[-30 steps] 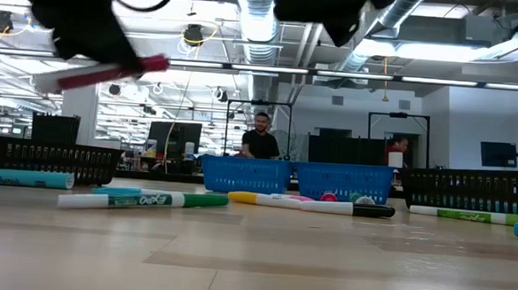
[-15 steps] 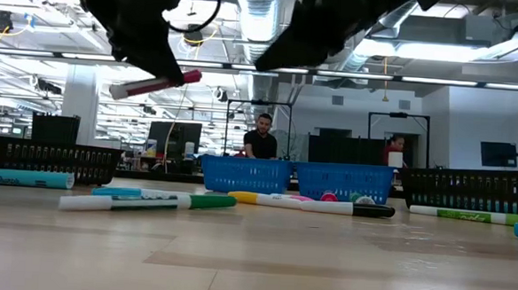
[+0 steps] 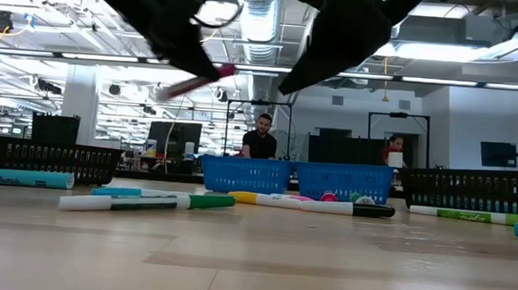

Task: Pick & Place Markers
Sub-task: Put the red solvent marker into the left blue bin, then put the black water marker into the left black bin

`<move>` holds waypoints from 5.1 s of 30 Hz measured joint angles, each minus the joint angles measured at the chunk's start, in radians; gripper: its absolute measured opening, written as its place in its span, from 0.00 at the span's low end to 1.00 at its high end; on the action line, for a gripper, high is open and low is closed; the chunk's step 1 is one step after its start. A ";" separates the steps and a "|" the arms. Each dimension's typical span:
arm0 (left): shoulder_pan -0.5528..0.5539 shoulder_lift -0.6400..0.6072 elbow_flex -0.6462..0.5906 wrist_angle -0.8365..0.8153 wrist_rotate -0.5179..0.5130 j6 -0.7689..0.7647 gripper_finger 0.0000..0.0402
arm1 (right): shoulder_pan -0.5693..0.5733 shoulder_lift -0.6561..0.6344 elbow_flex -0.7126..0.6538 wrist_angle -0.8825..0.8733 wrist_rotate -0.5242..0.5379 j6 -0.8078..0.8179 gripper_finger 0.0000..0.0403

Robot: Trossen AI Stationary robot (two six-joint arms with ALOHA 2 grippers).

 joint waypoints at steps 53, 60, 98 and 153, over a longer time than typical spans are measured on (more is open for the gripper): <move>0.180 0.073 -0.096 0.454 0.558 0.255 0.34 | 0.054 0.000 -0.125 -0.175 -0.065 0.399 0.33; 0.182 0.066 -0.146 0.454 0.534 0.255 0.34 | 0.106 0.000 -0.193 -0.036 -0.066 0.348 0.31; 0.182 0.066 -0.153 0.472 0.519 0.203 0.34 | 0.114 0.177 -0.314 0.329 -0.101 0.244 0.12; 0.099 0.211 -0.170 0.532 0.556 0.207 0.37 | -0.086 0.181 -0.314 0.896 -0.088 0.103 0.13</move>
